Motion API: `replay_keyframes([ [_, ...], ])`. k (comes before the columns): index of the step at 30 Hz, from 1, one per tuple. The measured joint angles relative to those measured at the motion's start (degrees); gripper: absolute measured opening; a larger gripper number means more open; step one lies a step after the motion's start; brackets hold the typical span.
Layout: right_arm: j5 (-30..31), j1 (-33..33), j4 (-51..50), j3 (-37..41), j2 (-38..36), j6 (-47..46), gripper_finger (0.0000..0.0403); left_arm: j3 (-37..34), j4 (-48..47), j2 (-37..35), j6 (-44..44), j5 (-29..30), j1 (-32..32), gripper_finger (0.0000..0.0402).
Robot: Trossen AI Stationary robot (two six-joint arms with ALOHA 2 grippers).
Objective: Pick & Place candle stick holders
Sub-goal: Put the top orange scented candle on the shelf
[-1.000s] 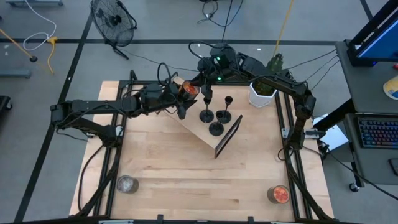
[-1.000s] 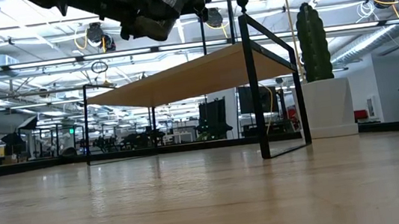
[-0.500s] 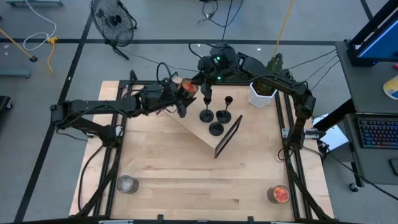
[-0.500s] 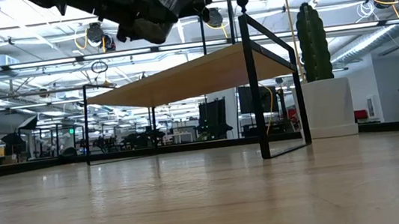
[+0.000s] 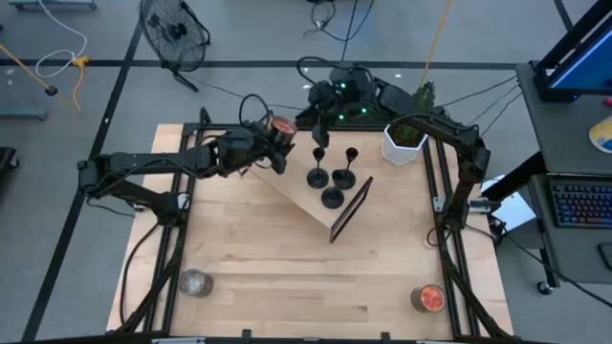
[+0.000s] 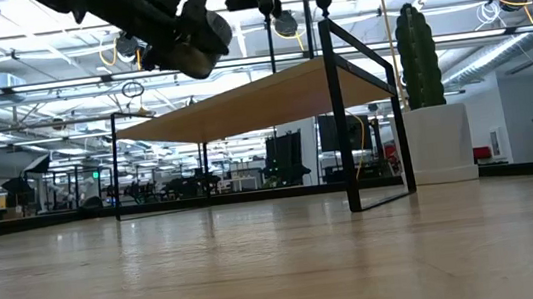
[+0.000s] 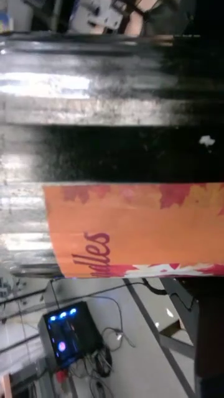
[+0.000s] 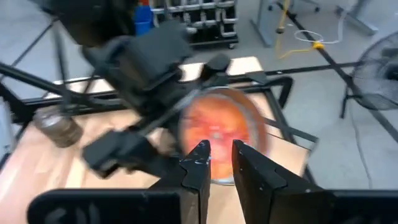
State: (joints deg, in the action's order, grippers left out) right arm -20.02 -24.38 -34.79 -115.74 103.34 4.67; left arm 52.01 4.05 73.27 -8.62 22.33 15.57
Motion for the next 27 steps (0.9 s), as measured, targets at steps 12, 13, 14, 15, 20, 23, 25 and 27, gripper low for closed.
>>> replay_keyframes([
  [12,0.3,-1.3,-0.6,0.0,-2.0,0.8,0.0059,-7.4,8.0,0.0,-7.1,10.9,-0.6,0.0347],
  [13,0.3,-1.4,-0.8,0.0,-1.9,0.8,0.0059,-8.4,9.3,0.0,-7.2,12.3,-0.8,0.0347],
  [14,0.3,-1.4,-1.0,0.0,-1.8,0.8,0.0059,-9.3,10.7,0.0,-7.3,13.7,-1.0,0.0347],
  [15,0.4,-1.4,-1.1,0.0,-1.7,0.8,0.0059,-10.3,12.5,0.0,-7.4,15.0,-1.2,0.0347],
  [20,0.4,-1.4,-1.1,0.0,-1.8,1.0,0.0059,-14.8,18.7,0.1,-9.9,18.5,-2.3,0.0347],
  [23,0.4,-1.4,-1.3,0.0,-1.8,1.4,0.0059,-16.7,20.9,0.6,-11.2,21.5,-2.9,0.0347],
  [25,0.4,-1.4,-1.2,0.0,-1.8,1.5,0.0059,-17.7,22.3,0.6,-11.4,22.7,-3.0,0.0347],
  [27,0.4,-1.4,-1.1,0.0,-1.8,1.6,0.0059,-18.5,23.9,1.1,-11.0,23.9,-3.0,0.0347],
])
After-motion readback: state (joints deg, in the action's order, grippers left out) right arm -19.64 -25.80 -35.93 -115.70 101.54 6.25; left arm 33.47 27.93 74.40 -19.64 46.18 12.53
